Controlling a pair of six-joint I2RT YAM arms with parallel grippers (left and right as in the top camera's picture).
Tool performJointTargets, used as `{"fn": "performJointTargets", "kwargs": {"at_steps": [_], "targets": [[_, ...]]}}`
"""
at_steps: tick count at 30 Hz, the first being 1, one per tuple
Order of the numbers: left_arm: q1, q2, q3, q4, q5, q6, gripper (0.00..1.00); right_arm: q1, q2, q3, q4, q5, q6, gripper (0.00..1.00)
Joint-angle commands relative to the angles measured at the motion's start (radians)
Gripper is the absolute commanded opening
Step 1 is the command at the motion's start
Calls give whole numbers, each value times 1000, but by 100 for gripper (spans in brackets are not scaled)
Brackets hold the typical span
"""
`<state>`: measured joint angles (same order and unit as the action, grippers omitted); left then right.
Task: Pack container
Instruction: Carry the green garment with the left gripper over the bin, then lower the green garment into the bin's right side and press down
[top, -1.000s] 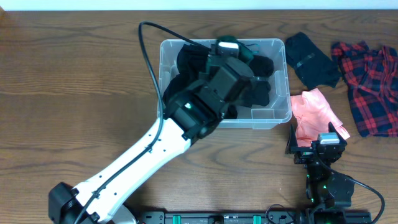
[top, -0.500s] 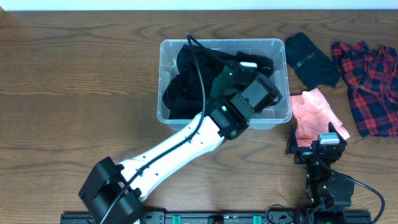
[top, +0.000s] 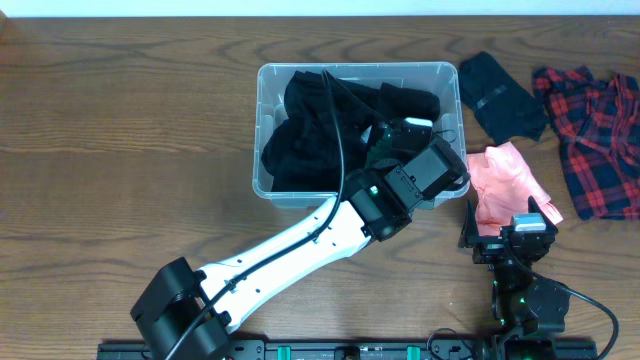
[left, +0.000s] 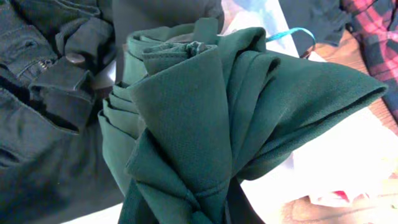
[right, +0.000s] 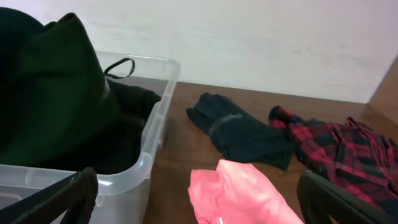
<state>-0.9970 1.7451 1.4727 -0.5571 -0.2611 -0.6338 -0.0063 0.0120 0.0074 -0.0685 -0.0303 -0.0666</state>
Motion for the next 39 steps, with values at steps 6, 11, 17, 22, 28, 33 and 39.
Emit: {"fn": "performJointTargets", "kwargs": {"at_steps": [6, 11, 17, 22, 28, 33, 39], "targets": [[2, 26, 26, 33, -6, -18, 12, -2, -6, -2, -3, -3, -10, 99], [5, 48, 26, 37, -102, 14, 6, -2, -6, -2, -3, -3, -10, 99], [5, 35, 67, 28, -256, 101, 6, -2, -6, -2, -3, -3, -10, 99], [3, 35, 123, -30, -249, 98, 6, -2, -6, -2, -3, -3, -10, 99], [4, 40, 135, -102, -249, -4, 6, -2, -6, -2, -3, -3, -10, 99], [20, 63, 135, -119, -248, -136, 6, -2, -6, -2, -3, -3, -10, 99], [34, 111, 135, -92, -195, -199, 6, -2, -6, -2, -3, -3, -10, 99]]}}
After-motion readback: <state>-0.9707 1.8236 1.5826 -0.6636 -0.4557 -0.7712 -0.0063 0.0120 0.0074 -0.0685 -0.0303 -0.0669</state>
